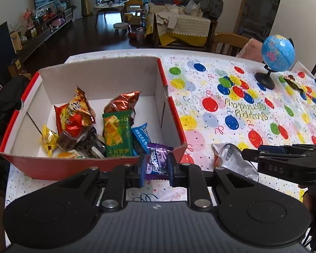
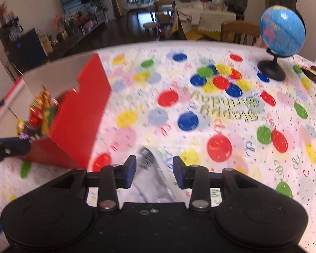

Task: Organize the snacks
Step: 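Carry the purple candy and white wrapper packet over into the box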

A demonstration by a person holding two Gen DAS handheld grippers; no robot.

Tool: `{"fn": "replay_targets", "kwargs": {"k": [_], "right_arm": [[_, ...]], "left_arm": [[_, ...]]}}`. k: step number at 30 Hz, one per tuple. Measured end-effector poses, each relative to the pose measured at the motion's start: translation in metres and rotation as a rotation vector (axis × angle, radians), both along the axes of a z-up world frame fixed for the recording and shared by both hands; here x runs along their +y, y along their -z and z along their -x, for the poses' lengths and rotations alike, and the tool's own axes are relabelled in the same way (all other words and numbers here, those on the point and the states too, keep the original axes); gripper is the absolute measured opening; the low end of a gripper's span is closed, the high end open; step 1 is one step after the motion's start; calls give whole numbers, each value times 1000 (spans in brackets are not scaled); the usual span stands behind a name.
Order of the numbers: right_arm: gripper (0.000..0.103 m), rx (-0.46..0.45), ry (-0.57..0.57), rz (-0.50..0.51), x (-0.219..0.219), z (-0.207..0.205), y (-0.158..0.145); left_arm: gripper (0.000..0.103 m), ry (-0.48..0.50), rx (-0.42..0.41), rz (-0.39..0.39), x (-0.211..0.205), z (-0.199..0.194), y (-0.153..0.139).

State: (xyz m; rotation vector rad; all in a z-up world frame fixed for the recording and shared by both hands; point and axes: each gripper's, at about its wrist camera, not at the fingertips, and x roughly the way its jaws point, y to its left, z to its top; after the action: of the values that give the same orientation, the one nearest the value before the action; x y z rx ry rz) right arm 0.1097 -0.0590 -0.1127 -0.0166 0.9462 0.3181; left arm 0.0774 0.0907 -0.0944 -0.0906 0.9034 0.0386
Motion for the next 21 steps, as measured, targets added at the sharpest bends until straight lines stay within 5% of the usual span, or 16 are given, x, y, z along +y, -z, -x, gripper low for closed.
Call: {"fn": "replay_targets", "kwargs": {"k": [9,21], "right_arm": [[33,65,-81,20,-3,-14,32],[9,13,-97,32,-3,-4,25]], "left_arm": [[20,-24,22,-34,-21,-2,13],[20,-45,24,-43,-22,2,14]]}}
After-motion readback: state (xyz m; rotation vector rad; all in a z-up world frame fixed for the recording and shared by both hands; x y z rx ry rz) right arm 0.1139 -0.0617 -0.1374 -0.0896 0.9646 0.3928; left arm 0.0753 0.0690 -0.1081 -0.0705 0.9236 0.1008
